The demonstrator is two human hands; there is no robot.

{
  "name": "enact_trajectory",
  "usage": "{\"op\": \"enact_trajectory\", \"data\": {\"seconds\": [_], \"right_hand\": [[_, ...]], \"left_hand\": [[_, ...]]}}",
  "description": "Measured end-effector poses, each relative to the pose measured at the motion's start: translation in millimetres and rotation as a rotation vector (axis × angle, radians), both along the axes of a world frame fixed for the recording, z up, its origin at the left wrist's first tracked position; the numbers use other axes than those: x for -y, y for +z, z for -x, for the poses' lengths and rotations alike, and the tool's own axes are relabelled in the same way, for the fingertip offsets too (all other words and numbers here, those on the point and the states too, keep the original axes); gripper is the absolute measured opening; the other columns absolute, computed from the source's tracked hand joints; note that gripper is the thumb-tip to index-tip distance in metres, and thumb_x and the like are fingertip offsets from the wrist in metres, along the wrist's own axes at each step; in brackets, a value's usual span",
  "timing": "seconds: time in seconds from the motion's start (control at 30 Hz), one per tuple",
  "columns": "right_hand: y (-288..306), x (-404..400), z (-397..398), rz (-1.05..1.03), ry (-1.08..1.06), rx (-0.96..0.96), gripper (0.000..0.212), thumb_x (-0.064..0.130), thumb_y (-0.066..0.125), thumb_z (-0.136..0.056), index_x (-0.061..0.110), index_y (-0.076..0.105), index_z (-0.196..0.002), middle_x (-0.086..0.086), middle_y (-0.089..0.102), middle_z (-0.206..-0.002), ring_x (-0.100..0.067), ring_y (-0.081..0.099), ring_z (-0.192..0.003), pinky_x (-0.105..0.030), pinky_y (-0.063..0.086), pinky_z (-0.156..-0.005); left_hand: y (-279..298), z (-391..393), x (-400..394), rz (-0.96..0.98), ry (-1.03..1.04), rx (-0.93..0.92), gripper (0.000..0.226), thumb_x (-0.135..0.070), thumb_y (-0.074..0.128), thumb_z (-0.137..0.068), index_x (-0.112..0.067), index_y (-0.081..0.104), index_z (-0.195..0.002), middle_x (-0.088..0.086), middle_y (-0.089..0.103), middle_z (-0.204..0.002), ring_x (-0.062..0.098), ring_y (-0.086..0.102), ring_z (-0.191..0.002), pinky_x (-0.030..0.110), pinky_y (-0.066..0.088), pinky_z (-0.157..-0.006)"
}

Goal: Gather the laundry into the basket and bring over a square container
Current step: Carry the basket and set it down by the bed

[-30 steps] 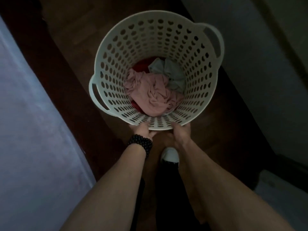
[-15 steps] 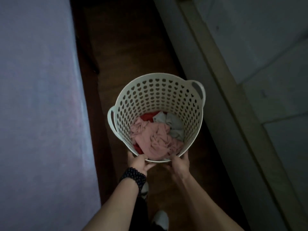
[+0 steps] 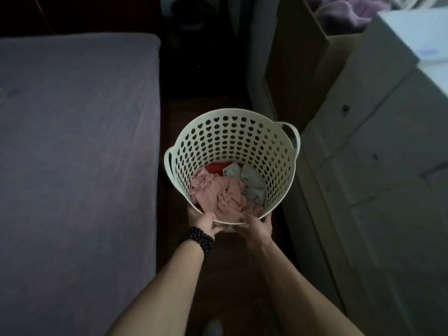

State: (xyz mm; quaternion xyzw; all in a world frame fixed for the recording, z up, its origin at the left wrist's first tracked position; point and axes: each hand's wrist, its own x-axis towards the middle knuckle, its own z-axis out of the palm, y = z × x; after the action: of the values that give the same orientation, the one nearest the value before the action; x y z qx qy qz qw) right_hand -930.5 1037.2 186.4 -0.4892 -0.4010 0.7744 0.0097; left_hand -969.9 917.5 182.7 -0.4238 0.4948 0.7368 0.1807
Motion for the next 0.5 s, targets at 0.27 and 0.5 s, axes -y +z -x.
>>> {"op": "enact_trajectory", "data": {"seconds": [0.27, 0.5], "right_hand": [[-7.9, -33.0, 231.3, -0.043, 0.07, 0.077, 0.091, -0.01, 0.054, -0.078, 0.042, 0.035, -0.15, -0.009, 0.059, -0.132, -0.036, 0.067, -0.097, -0.038, 0.061, -0.057], [-34.7, -38.2, 414.2, -0.053, 0.149, 0.144, 0.084, -0.01, 0.053, -0.083, 0.04, 0.038, -0.149, -0.015, 0.053, -0.14, -0.043, 0.061, -0.115, -0.046, 0.062, -0.068]], "left_hand": [[-7.5, 223.1, -27.8, 0.005, 0.041, 0.005, 0.083, 0.028, 0.043, -0.078, -0.031, 0.041, -0.138, 0.016, 0.049, -0.136, 0.047, 0.055, -0.12, 0.048, 0.06, -0.05], [-38.2, 403.1, -30.3, 0.022, -0.016, 0.085, 0.064, 0.023, 0.044, -0.083, -0.024, 0.033, -0.125, 0.012, 0.05, -0.108, 0.03, 0.058, -0.089, 0.056, 0.057, -0.083]]}}
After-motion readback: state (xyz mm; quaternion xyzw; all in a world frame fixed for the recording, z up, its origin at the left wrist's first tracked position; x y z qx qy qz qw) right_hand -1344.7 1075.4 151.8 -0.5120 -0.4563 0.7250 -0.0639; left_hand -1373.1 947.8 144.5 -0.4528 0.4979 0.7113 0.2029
